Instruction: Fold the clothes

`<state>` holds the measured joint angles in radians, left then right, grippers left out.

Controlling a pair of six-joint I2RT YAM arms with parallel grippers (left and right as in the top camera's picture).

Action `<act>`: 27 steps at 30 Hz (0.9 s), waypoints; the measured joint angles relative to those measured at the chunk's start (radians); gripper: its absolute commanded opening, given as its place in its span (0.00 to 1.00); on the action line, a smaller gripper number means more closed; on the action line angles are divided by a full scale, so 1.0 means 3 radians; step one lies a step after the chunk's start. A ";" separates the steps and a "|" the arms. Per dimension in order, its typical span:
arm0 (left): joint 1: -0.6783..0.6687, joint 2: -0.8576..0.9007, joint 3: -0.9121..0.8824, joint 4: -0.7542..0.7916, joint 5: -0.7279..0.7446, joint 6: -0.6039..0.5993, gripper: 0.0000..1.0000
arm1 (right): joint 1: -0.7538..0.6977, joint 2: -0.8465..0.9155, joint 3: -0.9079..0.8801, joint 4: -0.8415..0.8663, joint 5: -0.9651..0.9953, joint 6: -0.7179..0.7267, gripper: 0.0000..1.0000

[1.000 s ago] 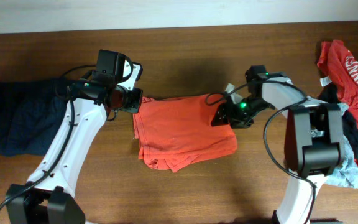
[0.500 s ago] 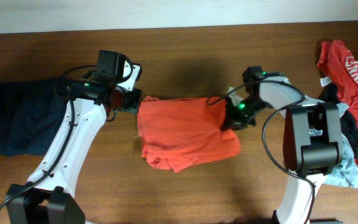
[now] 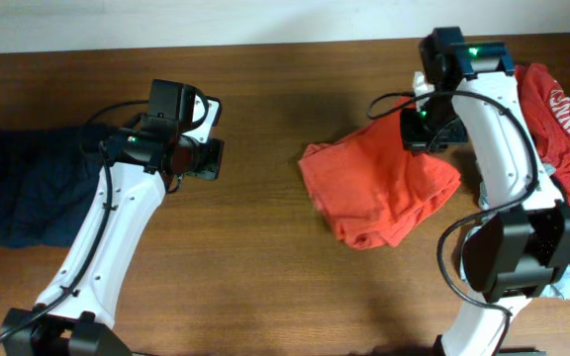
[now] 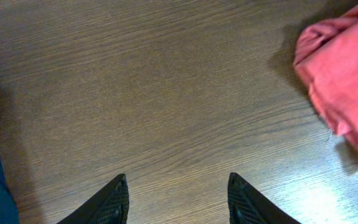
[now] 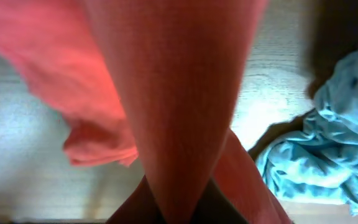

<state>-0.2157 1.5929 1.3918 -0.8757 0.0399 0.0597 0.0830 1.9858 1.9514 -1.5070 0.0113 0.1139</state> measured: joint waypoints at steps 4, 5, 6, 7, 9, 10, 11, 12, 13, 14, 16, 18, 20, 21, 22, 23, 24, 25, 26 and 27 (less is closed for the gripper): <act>0.0000 0.0000 0.0000 0.0000 -0.0006 0.0000 0.52 | 0.0224 0.0004 0.0003 -0.0024 0.0134 0.0071 0.04; 0.0000 0.0000 0.0000 0.0000 -0.0013 0.0000 0.52 | 0.0355 0.0004 0.0003 -0.0018 0.0169 0.0097 0.04; 0.0000 0.0000 0.0000 0.0000 -0.0013 0.0000 0.52 | 0.0375 0.0004 0.0003 -0.0014 0.0174 0.0099 0.04; 0.0000 0.0000 0.0000 0.0000 -0.0013 0.0000 0.52 | 0.0427 0.0004 0.0003 -0.0001 0.0177 0.0112 0.04; 0.0000 0.0000 0.0000 0.0000 -0.0013 0.0000 0.52 | 0.0537 0.0004 0.0001 0.0067 0.0200 0.0137 0.05; 0.0000 0.0000 0.0000 0.0000 -0.0013 0.0000 0.52 | 0.0594 0.0004 -0.0010 0.0113 0.0215 0.0148 0.05; 0.0000 0.0000 0.0000 0.0000 -0.0013 0.0000 0.52 | 0.0627 0.0004 -0.0024 0.0139 0.0231 0.0155 0.05; 0.0000 0.0000 0.0000 0.0000 -0.0013 0.0000 0.52 | 0.0665 0.0006 -0.0047 0.0163 0.0254 0.0177 0.04; 0.0000 0.0000 0.0000 0.0000 -0.0013 0.0000 0.52 | 0.0689 0.0010 -0.0074 0.0178 0.0268 0.0196 0.04; 0.0000 0.0000 0.0000 0.0000 -0.0013 0.0000 0.52 | 0.0713 0.0020 -0.0103 0.0189 0.0277 0.0214 0.04; 0.0000 0.0000 0.0000 0.0000 -0.0014 0.0000 0.52 | 0.0734 0.0048 -0.0182 0.0247 0.0287 0.0226 0.04; 0.0000 0.0000 0.0000 -0.0001 -0.0014 0.0000 0.52 | 0.0740 0.0071 -0.0291 0.0314 0.0300 0.0235 0.04; 0.0000 0.0000 0.0000 0.0000 -0.0014 0.0000 0.52 | 0.0746 0.0099 -0.0359 0.0338 0.0317 0.0237 0.04; 0.0000 0.0000 0.0000 -0.0001 -0.0014 0.0000 0.52 | 0.0759 0.0104 -0.0383 0.0360 0.0323 0.0238 0.04; 0.0000 0.0000 0.0000 0.0000 -0.0015 0.0000 0.52 | 0.0786 0.0106 -0.0407 0.0381 0.0324 0.0238 0.04; 0.0000 0.0000 0.0000 0.0000 -0.0014 0.0000 0.52 | 0.0804 0.0106 -0.0413 0.0388 0.0326 0.0238 0.04; 0.0000 0.0000 0.0000 0.0000 -0.0014 0.0000 0.52 | 0.0841 0.0106 -0.0425 0.0418 0.0327 0.0238 0.04; 0.0000 0.0000 0.0000 0.0000 -0.0014 0.0000 0.52 | 0.0888 0.0106 -0.0437 0.0455 0.0328 0.0238 0.04; 0.0000 0.0000 0.0000 0.0000 -0.0015 0.0000 0.52 | 0.0932 0.0106 -0.0459 0.0482 0.0332 0.0238 0.04; 0.0000 0.0000 0.0000 0.0000 -0.0014 0.0000 0.52 | 0.0989 0.0106 -0.0491 0.0509 0.0337 0.0239 0.04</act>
<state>-0.2157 1.5929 1.3918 -0.8757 0.0357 0.0597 0.3798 2.0174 1.8042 -1.3544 0.1123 0.1856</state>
